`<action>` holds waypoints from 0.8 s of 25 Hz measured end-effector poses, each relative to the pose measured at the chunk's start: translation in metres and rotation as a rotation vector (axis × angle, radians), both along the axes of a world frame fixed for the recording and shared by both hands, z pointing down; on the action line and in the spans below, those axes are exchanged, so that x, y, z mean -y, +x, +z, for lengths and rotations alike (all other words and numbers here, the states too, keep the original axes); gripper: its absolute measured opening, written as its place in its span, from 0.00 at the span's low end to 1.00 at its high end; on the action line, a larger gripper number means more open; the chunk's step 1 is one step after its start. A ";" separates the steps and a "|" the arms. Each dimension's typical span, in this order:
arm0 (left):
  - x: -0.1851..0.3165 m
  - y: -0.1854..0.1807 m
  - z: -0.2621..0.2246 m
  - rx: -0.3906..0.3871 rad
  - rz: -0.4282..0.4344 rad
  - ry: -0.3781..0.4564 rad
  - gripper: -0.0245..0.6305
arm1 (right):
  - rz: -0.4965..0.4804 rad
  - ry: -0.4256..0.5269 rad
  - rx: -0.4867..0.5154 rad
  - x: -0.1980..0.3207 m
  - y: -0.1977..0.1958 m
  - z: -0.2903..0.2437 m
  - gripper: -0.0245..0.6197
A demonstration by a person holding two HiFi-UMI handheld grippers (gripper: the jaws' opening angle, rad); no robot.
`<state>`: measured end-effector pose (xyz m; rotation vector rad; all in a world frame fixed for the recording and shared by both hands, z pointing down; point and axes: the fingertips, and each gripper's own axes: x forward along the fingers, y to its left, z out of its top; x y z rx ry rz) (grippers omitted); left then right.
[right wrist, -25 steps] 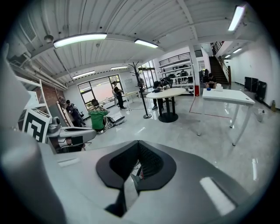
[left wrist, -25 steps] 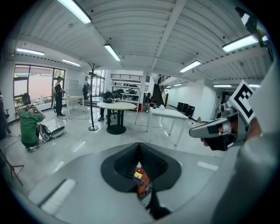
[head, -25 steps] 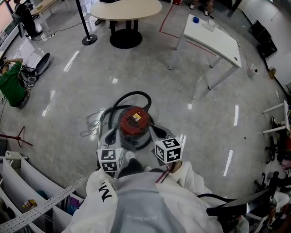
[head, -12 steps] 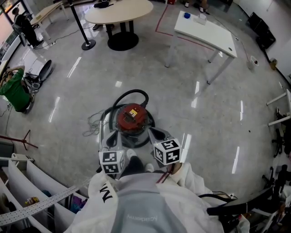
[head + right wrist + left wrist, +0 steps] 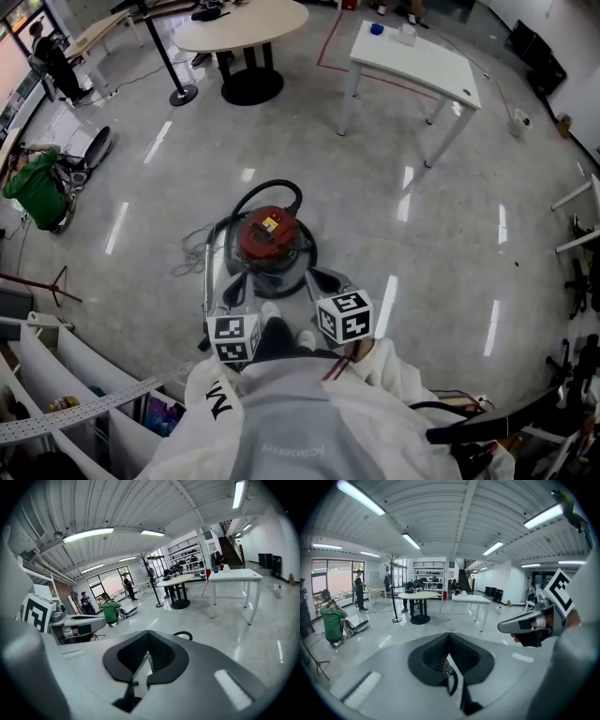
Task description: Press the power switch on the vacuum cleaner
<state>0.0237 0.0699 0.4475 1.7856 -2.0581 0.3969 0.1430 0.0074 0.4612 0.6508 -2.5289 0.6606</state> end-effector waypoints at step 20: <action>-0.003 -0.004 -0.009 0.024 0.032 0.013 0.04 | 0.019 0.040 0.026 -0.009 -0.004 -0.014 0.04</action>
